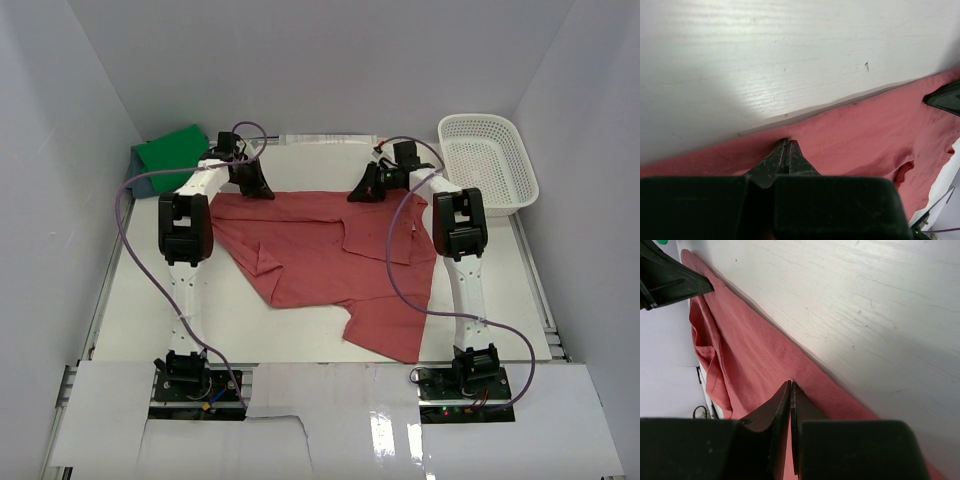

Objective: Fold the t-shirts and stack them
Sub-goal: Fold the flattened tshirt in 1/3 of the way

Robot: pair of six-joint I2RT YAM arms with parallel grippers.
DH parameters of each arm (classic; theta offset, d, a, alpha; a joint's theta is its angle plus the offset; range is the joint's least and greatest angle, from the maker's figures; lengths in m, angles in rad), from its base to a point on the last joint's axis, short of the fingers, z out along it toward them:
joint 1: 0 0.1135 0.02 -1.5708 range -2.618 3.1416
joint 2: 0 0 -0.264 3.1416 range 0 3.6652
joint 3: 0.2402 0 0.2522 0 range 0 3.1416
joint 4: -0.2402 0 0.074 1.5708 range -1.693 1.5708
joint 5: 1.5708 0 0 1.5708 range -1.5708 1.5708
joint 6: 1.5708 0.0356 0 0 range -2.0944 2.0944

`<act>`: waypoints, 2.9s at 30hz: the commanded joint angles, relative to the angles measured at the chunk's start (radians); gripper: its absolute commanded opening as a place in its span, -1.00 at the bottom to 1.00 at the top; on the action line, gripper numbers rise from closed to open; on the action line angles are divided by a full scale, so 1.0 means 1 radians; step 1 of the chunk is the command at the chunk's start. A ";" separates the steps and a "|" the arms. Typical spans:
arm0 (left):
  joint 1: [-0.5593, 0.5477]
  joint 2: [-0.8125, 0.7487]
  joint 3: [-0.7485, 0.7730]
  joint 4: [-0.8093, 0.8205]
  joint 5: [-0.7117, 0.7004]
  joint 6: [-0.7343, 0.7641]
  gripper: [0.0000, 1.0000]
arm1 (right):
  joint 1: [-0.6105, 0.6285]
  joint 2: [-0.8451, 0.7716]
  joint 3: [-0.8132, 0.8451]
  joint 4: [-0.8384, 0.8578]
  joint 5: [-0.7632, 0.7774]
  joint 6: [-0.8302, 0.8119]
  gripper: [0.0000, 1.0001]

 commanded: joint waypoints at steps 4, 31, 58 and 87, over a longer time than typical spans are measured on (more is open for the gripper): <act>0.011 -0.062 0.109 -0.012 -0.006 -0.001 -0.75 | -0.016 -0.091 0.035 -0.080 -0.010 -0.096 -0.81; 0.005 -0.930 -0.791 -0.069 -0.093 0.041 -0.53 | 0.383 -0.447 -0.223 -0.275 0.438 -0.234 0.23; -0.143 -0.896 -0.979 0.043 -0.353 0.001 -0.50 | 0.429 -0.190 -0.134 -0.124 0.218 -0.116 -0.85; -0.149 -0.787 -0.988 0.143 -0.219 -0.033 -0.49 | 0.429 -0.186 -0.165 -0.115 0.209 -0.125 -0.85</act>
